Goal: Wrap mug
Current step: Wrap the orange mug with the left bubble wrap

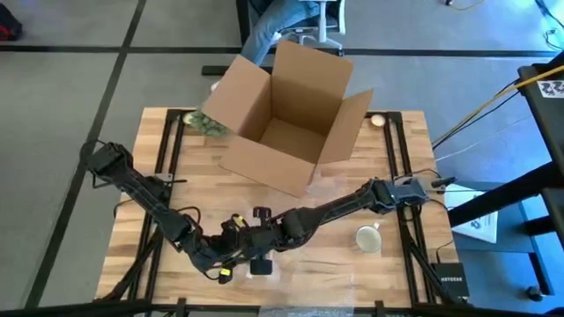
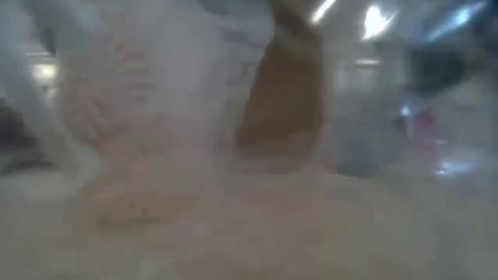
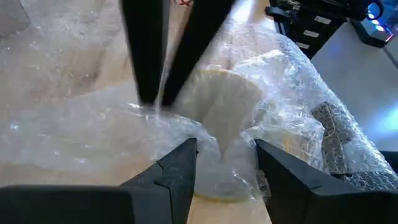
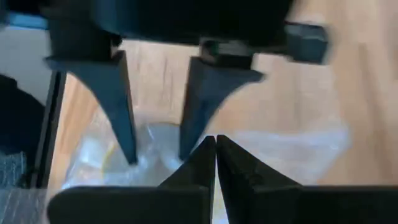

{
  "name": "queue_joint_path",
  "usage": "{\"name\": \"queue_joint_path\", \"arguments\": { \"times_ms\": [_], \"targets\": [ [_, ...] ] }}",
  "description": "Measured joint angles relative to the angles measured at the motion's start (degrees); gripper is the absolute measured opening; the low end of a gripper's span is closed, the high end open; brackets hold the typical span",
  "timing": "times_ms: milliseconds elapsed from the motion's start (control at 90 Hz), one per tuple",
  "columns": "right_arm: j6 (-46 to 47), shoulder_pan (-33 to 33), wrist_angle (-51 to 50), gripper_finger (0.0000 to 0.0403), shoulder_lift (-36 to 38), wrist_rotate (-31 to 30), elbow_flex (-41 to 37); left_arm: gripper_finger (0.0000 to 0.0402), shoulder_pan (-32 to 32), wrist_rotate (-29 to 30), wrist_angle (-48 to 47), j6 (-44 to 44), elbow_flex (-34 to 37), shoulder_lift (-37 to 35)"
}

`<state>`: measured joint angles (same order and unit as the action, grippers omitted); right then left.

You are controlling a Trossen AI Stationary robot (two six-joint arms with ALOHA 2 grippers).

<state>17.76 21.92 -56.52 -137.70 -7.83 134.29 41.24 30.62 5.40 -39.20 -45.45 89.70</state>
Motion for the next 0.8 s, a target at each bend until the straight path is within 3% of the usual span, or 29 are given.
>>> {"name": "queue_joint_path", "arguments": {
  "times_ms": [311,800],
  "targets": [
    [0.4,0.2,-1.4,0.0,-6.1,5.5,0.2,0.0141,-0.1,0.3,0.4,0.1,0.0,-0.1],
    [0.3,0.8,-5.5,0.0001,2.1,2.9,0.7,0.0141,-0.1,-0.5,-0.8,0.2,0.2,0.0]
  ]
}}
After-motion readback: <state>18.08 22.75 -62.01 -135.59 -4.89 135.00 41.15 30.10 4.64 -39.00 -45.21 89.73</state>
